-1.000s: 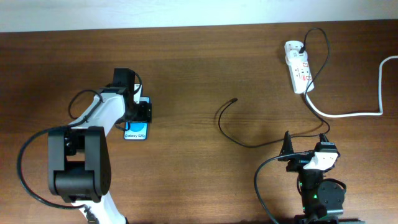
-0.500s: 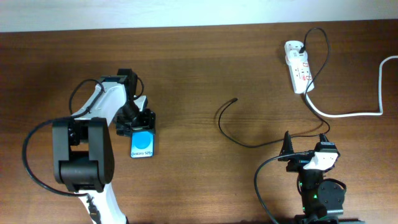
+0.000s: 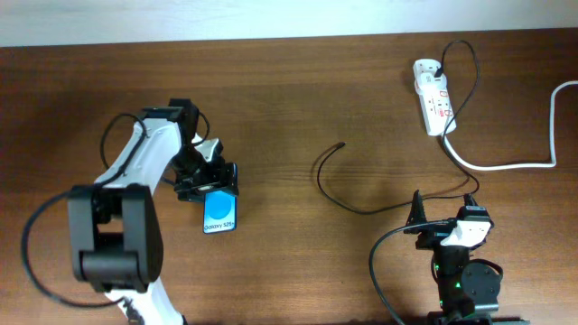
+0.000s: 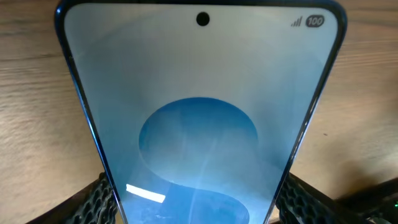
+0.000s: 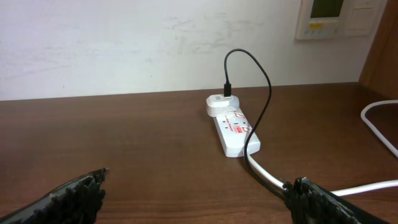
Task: Plug charger to phone and switch on socket
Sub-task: 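Lift the phone with the left gripper and tilt it upright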
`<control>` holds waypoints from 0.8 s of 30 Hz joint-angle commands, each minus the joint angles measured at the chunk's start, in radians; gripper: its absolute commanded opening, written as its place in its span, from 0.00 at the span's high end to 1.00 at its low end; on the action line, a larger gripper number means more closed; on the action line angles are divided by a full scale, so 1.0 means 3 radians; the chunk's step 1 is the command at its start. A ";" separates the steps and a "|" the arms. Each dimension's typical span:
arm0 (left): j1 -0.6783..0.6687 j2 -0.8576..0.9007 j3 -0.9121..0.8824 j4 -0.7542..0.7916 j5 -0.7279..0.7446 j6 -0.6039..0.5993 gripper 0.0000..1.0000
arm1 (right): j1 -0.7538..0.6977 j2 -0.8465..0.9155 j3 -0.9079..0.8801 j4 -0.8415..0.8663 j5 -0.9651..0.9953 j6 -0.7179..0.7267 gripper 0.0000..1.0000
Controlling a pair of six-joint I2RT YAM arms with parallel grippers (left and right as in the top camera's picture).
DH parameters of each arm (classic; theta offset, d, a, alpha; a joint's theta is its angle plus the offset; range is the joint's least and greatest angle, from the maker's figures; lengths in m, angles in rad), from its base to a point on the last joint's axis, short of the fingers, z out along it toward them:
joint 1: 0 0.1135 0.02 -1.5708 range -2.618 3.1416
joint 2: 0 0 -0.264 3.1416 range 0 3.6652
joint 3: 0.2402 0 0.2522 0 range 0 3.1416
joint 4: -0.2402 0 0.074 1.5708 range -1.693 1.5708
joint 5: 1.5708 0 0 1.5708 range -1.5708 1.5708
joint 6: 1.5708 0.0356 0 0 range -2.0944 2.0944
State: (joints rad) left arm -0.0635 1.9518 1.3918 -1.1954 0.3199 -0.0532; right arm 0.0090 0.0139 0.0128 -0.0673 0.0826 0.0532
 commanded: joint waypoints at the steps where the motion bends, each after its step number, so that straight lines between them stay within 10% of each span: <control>1: -0.0004 -0.0331 0.0070 -0.0006 0.0141 -0.0046 0.65 | -0.0011 -0.0025 -0.0024 -0.0014 0.0028 0.0025 0.02; 24: -0.0004 -0.0659 0.0070 0.0017 0.1113 -0.0221 0.74 | -0.0011 -0.0025 -0.0024 -0.0014 0.0028 0.0025 0.02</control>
State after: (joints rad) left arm -0.0635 1.7893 1.3918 -1.1847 0.5446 -0.1104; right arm 0.0090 0.0139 0.0128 -0.0673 0.0822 0.0528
